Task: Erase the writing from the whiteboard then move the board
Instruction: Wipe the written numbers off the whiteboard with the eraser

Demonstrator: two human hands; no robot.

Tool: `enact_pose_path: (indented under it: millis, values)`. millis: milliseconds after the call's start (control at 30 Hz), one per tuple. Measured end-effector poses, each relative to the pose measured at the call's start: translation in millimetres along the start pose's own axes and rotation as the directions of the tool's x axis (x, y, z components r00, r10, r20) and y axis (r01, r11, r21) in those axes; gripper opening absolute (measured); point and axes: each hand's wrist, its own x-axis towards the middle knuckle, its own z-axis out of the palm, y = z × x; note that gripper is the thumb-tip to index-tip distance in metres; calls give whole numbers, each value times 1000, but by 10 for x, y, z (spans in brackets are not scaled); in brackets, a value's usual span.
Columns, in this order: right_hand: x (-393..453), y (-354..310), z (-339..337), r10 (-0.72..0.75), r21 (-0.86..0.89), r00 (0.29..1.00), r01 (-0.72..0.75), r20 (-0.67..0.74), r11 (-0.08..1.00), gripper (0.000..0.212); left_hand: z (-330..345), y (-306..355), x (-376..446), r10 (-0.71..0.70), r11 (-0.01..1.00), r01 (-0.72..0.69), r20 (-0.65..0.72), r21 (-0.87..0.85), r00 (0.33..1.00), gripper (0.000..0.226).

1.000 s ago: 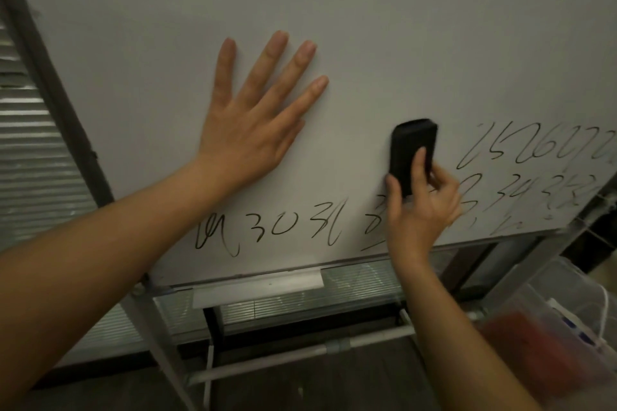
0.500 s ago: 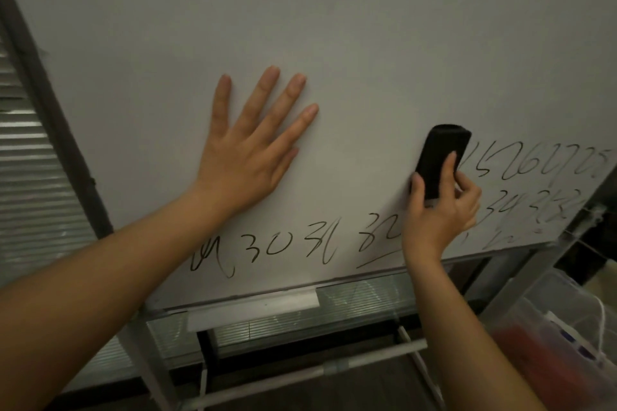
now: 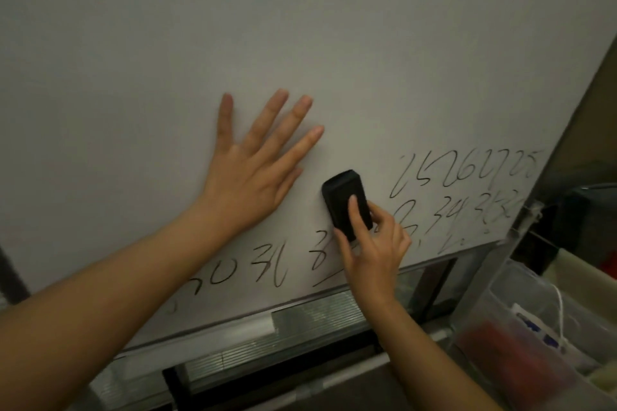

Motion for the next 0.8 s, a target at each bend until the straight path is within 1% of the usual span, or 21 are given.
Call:
enact_pose_path:
  millis: [67, 133, 200, 300, 400, 467, 533, 700, 800]
  values:
    - [-38, 132, -69, -125, 4, 992, 125, 23, 992, 53, 48, 147, 240, 15, 1000, -15, -16, -7, 1000, 50]
    - [-128, 290, -148, -275, 24, 961, 274, 41, 962, 50, 119, 281, 479, 20, 1000, -20, -32, -1, 999, 49]
    - [-191, 518, -246, -352, 42, 934, 350, 62, 936, 51, 207, 412, 703, -3, 1000, 4, -41, 12, 999, 49]
    - [-3, 998, -401, -364, 54, 929, 361, 63, 931, 54, 345, 635, 959, -52, 998, 54, -32, 40, 998, 49]
    - [407, 1524, -545, -387, 44, 922, 386, 22, 922, 52, 487, 866, 1087, -119, 990, 120, -14, 72, 993, 48]
    - [719, 1828, -605, -431, 23, 902, 432, -21, 902, 52, 561, 956, 1101, -156, 983, 157, -23, 98, 988, 48]
    - [1033, 2060, -641, -481, -1, 874, 482, -69, 876, 51, 603, 989, 1106, -157, 978, 160, -34, 135, 987, 48]
    - [1662, 2149, -545, -563, -17, 794, 575, -231, 818, 44, 624, 953, 1061, -160, 963, 159, -12, 219, 987, 49]
    - [1790, 2048, -356, -633, 5, 725, 659, -273, 752, 42, 619, 944, 1060, -165, 955, 155, 18, 253, 986, 50]
